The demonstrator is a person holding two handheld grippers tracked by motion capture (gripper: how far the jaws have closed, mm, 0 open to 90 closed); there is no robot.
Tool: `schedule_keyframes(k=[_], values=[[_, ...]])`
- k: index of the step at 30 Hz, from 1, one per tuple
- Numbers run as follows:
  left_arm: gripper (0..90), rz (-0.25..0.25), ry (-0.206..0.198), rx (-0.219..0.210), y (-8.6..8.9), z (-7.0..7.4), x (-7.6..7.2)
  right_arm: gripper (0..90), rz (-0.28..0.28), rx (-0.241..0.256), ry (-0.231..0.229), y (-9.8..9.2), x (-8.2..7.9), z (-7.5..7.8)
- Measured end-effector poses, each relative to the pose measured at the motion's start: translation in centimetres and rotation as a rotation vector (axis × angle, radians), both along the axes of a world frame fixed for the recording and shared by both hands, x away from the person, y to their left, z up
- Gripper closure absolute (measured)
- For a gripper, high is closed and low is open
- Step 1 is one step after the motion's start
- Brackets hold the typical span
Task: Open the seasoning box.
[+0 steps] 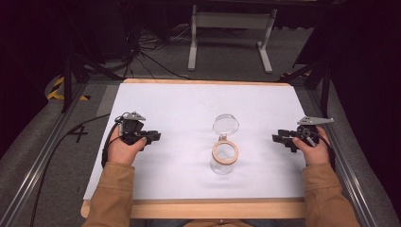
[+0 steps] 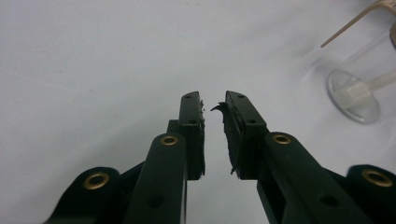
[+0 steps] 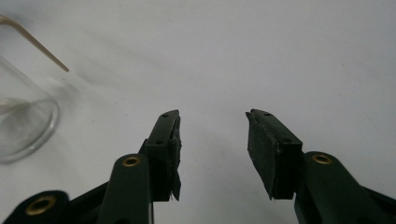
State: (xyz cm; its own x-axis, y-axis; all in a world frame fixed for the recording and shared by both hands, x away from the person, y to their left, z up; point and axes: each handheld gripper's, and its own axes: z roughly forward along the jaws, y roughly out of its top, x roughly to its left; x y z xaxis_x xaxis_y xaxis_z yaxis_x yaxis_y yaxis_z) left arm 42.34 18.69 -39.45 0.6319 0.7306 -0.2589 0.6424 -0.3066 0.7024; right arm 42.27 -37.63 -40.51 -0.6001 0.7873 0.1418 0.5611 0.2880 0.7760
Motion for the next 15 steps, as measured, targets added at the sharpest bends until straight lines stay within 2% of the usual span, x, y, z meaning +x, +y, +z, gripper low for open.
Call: schedule_keyframes(k=[3,11,15], values=[[77.3,-0.002,0.011,0.003,-0.1,-0.4,0.2,55.3,0.005,-0.022,0.033,0.3,0.3,-0.9],[76.6,-0.011,0.029,0.013,-0.1,-0.8,0.3,52.7,0.028,-0.069,0.066,1.0,0.5,-1.9],[76.3,-0.006,0.019,-0.003,-0.1,-0.6,0.2,51.9,0.032,-0.059,0.046,1.2,0.4,-1.5]])
